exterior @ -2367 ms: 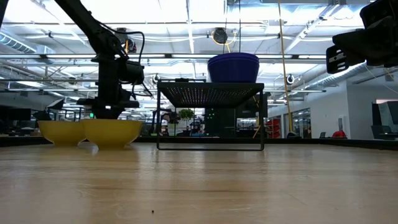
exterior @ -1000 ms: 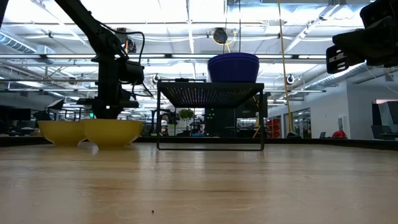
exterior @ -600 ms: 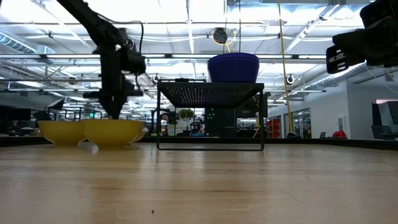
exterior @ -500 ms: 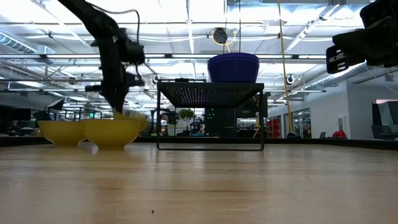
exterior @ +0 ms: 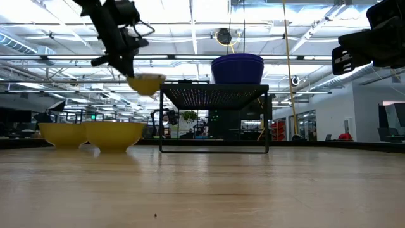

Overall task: Pick & Place Mini bowls
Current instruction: Put the top white bowl on the shelf

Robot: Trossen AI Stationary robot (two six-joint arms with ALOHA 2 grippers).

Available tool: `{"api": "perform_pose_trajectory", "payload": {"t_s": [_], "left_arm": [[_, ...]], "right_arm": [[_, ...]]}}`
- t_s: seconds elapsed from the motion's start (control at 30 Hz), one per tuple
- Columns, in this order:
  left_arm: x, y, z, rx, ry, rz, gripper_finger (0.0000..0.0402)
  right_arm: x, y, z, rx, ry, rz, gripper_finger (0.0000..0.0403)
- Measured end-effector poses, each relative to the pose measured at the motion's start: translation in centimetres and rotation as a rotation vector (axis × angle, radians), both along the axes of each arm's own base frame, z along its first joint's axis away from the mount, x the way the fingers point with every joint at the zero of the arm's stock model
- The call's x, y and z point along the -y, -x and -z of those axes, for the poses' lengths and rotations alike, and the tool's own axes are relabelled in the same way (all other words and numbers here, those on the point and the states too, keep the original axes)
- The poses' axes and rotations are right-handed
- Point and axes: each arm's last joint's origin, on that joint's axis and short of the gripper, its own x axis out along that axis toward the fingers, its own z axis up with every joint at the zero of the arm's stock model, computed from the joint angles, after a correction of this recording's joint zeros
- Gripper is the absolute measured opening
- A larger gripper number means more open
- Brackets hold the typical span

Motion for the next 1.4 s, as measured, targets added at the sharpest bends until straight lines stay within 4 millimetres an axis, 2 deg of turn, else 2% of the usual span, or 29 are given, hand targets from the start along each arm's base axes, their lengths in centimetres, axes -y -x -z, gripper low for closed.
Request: {"api": "perform_pose_trajectory", "payload": {"t_s": [0.27,0.53,0.67,0.8,1.0,1.23,1.4], "left_arm": [[1.1,-0.5,-4.2,0.176,-0.018,0.046,0.0015],[2.0,-3.2,-8.7,0.276,-0.029,0.15,0.001],[1.9,-4.9,-9.4,0.254,-0.008,0.178,0.0008],[1.4,-7.3,-9.1,0.22,0.023,0.21,0.0008],[-0.3,-10.1,-6.1,0.124,0.102,0.225,0.0008],[-2.3,-12.1,-2.5,0.055,0.191,0.235,0.0009],[-2.8,-12.7,-1.1,0.019,0.225,0.239,0.0009]], "right_arm": [[0.0,0.0,0.0,0.0,0.0,0.0,0.0],[0.0,0.0,0.0,0.0,0.0,0.0,0.0],[0.0,0.0,0.0,0.0,0.0,0.0,0.0],[0.0,0.0,0.0,0.0,0.0,0.0,0.0],[0.0,0.0,0.0,0.0,0.0,0.0,0.0],[0.0,0.0,0.0,0.0,0.0,0.0,0.0],[0.0,0.0,0.0,0.0,0.0,0.0,0.0]]}}
